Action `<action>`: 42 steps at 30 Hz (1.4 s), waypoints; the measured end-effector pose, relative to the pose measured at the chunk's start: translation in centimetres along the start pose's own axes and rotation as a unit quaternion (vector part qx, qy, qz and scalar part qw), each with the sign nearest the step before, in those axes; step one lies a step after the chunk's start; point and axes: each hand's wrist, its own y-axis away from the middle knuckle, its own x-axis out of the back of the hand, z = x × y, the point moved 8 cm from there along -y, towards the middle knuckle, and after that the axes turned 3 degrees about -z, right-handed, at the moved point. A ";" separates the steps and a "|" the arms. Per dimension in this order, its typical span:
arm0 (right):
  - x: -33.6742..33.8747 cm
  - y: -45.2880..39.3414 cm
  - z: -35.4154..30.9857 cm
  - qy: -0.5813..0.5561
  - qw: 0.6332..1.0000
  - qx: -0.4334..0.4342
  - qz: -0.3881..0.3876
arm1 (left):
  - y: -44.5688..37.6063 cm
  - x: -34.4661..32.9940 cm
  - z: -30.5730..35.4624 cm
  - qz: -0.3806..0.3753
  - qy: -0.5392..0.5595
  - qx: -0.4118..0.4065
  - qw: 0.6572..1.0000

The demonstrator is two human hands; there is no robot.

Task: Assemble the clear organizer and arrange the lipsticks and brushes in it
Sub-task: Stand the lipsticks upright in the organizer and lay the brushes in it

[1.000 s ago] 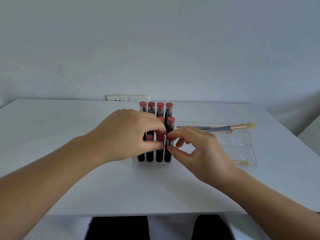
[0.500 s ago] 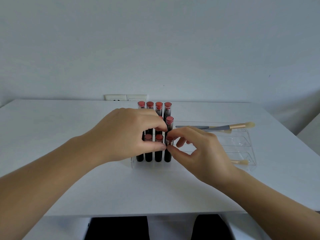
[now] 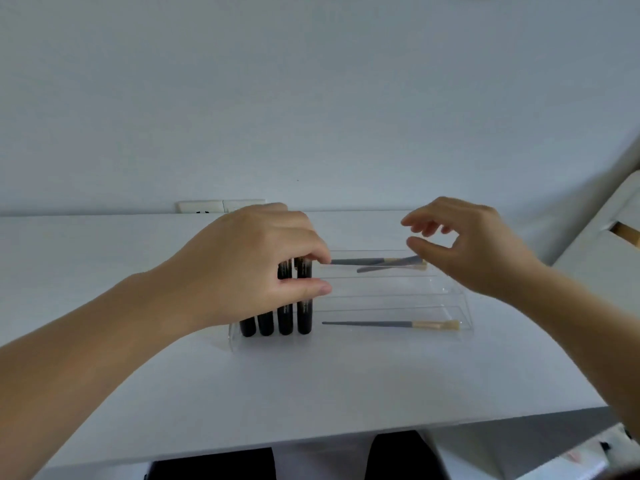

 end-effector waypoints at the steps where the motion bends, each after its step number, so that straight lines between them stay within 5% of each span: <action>1: 0.5 -0.3 1.4 0.017 0.999 -0.015 -0.024 | -0.7 -0.1 0.4 -0.008 -0.006 -0.009 1.000; 7: 0.1 0.3 6.7 0.031 0.981 -0.087 -0.171 | -6.3 -2.4 0.4 -0.109 -0.072 -0.013 0.991; 16: 0.3 1.1 7.5 -0.016 0.982 -0.085 -0.165 | -10.2 -7.6 -0.7 -0.282 -0.089 0.077 0.952; 42: -0.2 3.3 4.7 -0.045 0.993 -0.031 -0.107 | -11.0 -9.7 1.0 -0.287 -0.042 0.097 0.952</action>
